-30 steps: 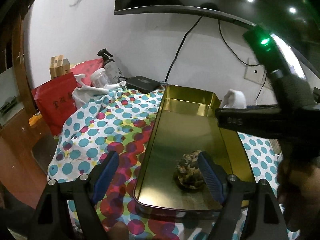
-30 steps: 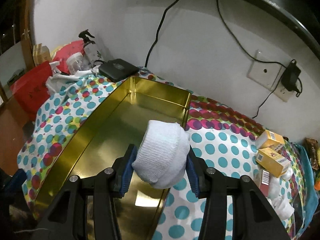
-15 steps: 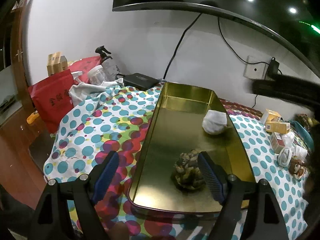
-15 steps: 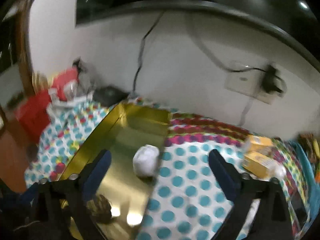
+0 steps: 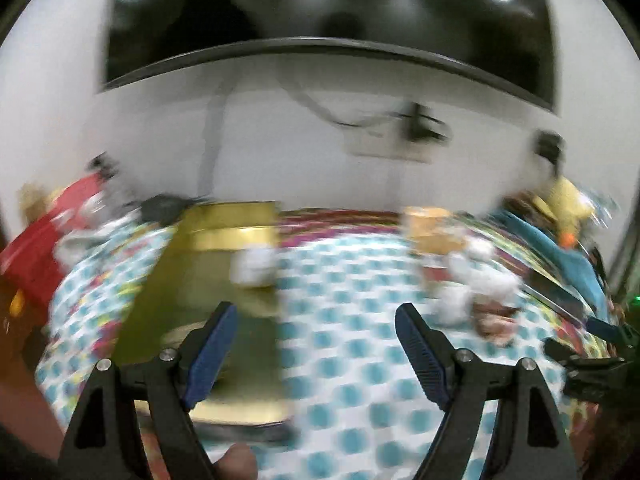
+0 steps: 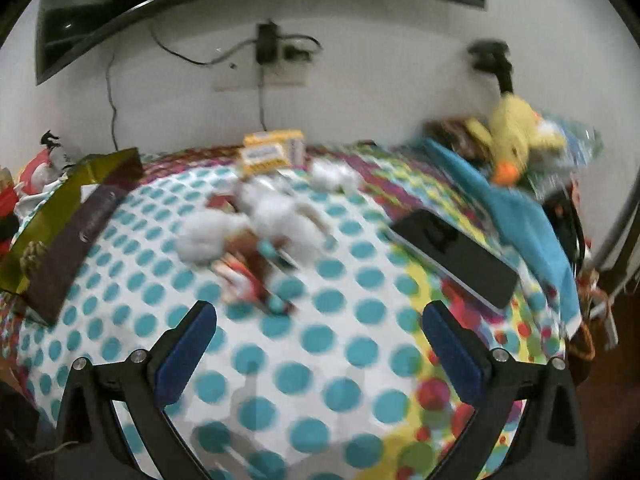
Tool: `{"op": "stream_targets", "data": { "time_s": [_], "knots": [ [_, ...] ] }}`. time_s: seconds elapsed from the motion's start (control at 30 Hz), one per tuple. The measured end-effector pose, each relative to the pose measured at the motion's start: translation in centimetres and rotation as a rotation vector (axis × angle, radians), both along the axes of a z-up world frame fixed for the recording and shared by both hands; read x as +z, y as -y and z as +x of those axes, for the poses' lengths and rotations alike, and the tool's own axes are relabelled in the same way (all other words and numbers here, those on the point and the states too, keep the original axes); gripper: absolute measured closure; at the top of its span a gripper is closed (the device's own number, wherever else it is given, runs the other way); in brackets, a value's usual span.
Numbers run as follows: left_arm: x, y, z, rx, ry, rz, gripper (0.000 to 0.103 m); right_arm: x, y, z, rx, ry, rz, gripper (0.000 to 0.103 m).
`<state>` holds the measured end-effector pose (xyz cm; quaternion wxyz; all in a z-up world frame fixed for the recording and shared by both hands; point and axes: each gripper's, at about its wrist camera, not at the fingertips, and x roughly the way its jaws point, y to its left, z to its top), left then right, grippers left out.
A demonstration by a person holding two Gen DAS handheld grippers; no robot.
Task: Organize objects
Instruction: 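Open both tools to drop the rope ball and sock into the tray, then grasp another white sock with the left tool while the right tool grasps the brown-haired figurine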
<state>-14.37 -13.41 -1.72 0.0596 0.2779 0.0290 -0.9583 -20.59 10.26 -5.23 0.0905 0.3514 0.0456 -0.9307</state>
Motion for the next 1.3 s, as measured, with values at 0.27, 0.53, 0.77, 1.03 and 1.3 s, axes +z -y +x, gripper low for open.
{"op": "stream_targets", "data": {
  "time_s": [0.27,0.53,0.77,1.03,1.3],
  "knots": [
    [-3.4,-7.7,-6.9,-0.143,0.106,-0.002,0.020,-0.8,-1.6,0.9,0.031,0.004,-0.046,0.000],
    [-4.6,-8.7,-10.0,-0.140,0.164,-0.022,0.020,-1.5,-1.7,0.4,0.057,0.016,-0.044,0.000],
    [-6.2,-9.0,-12.4,-0.159,0.234,-0.019,0.020,-2.2,-2.7,-0.1,0.040,0.039,-0.070,0.000],
    [-6.9,-8.7,-14.5,-0.163,0.270,0.009,0.026,-2.4,-2.5,-0.4,0.048,0.052,-0.065,0.000],
    [-7.0,-9.9,-14.2,-0.198,0.281,-0.014,0.074,-2.2,-1.7,-0.8,0.058,0.052,-0.040,0.000]
  ]
}}
